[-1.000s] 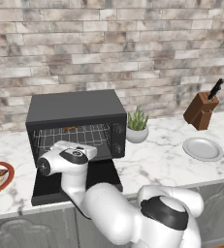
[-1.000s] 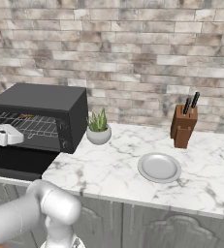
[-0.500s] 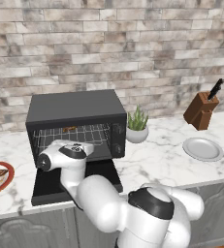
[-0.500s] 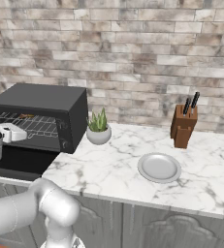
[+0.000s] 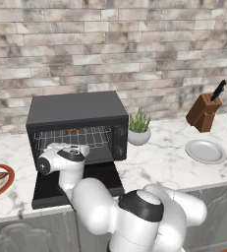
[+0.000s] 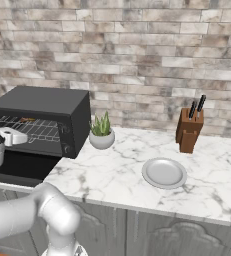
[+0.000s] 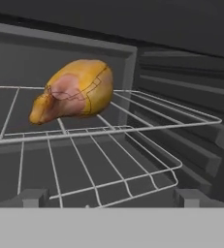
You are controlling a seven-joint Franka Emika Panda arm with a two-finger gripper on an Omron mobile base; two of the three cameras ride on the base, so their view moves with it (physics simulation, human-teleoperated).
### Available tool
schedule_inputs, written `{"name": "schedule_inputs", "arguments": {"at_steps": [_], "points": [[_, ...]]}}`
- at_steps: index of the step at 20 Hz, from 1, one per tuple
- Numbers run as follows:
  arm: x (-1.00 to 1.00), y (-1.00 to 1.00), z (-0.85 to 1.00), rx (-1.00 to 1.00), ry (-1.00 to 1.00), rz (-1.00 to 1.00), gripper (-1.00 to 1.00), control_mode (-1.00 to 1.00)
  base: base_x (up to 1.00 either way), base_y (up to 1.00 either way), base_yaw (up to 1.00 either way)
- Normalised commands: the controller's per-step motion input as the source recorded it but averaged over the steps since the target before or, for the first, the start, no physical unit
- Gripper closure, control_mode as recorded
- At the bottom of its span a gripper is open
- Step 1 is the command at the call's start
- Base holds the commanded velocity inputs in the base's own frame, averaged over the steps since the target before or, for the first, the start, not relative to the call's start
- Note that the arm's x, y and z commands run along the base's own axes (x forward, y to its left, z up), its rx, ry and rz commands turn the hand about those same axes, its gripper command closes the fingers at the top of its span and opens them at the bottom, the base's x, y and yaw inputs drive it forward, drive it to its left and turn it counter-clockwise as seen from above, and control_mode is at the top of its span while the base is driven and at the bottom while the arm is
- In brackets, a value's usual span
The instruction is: Open the toaster oven door. Place the baguette on the bottom rack in the toaster oven and place the chicken drumstick on the top rack.
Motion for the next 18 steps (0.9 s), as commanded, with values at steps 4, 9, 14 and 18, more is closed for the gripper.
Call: {"name": "schedule_inputs", "arguments": {"at_steps": [4,9,14,18], "points": [[0.13,0.05,-0.12,-0.01,0.11,0.01,-1.00,-1.00,0.00,0.00,0.00],[0.13,0.05,-0.12,-0.02,0.08,0.00,-1.00,-1.00,0.00,0.00,0.00],[0.18,0.01,0.00,0.00,0.00,0.00,-1.00,-1.00,0.00,0.00,0.00],[0.16,0.01,-0.06,0.00,-0.01,0.00,-1.00,-1.00,0.00,0.00,0.00]]}}
